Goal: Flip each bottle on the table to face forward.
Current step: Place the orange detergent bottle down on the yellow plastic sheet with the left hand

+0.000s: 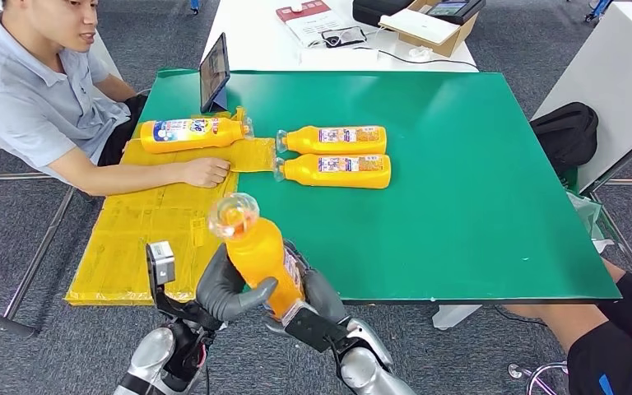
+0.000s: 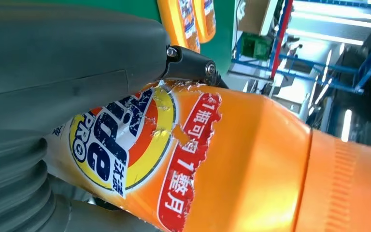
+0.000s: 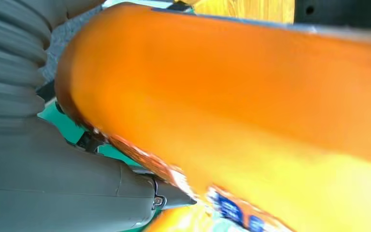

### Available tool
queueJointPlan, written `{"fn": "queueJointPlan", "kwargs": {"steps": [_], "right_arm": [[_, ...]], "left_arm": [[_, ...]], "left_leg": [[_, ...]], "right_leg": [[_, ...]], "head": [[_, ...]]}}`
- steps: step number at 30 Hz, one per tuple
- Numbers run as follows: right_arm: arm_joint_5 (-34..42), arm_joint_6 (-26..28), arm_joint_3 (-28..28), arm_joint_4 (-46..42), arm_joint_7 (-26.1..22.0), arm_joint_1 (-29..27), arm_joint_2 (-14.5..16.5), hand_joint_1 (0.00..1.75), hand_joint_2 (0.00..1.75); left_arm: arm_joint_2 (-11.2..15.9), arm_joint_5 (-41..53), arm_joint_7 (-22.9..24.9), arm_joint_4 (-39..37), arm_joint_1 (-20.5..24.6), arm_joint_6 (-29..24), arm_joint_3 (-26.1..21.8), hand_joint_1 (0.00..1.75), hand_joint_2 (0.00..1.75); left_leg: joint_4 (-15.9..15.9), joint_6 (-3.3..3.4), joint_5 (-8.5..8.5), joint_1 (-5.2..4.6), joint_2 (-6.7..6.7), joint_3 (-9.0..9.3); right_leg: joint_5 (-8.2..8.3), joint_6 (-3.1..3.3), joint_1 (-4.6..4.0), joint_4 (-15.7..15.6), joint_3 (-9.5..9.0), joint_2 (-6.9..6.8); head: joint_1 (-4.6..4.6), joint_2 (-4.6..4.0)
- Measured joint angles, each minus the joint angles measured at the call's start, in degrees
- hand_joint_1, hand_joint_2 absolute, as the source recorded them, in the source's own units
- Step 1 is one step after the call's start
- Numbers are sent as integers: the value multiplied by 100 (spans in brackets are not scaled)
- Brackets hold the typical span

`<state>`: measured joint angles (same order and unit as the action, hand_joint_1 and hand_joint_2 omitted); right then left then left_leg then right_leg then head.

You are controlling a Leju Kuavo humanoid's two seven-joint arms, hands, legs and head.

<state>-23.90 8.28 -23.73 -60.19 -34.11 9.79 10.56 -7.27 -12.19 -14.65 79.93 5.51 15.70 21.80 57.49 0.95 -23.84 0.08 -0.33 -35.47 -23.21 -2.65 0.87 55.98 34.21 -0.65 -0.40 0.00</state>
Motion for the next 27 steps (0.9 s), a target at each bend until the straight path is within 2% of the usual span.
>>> {"fn": "queueJointPlan", "kwargs": {"steps": [17,21,23,27], "right_arm": [[-8,151,-121,-10,-118,38,11,0,175],[23,321,-127,-36,-195,53,26,0,0],[51,414,-127,-66,-227,55,33,0,0],[160,621,-116,-120,-314,51,37,0,175]], "left_arm": [[-76,-143,25,-16,12,-226,-270,175,175],[-93,-221,16,-11,30,-560,-378,175,175],[-96,-133,-6,4,58,-835,-476,175,175],[-49,541,-99,79,134,-1458,-668,175,175]], "left_leg": [[0,0,0,0,1,0],[0,0,1,0,0,0],[0,0,1,0,2,1],[0,0,2,1,1,1]], "right_leg": [[0,0,0,0,1,0],[0,0,-1,0,1,0],[0,0,-1,0,2,1],[0,0,-1,0,2,0]], "head": [[-1,0],[-1,0],[-1,0],[1,0]]}}
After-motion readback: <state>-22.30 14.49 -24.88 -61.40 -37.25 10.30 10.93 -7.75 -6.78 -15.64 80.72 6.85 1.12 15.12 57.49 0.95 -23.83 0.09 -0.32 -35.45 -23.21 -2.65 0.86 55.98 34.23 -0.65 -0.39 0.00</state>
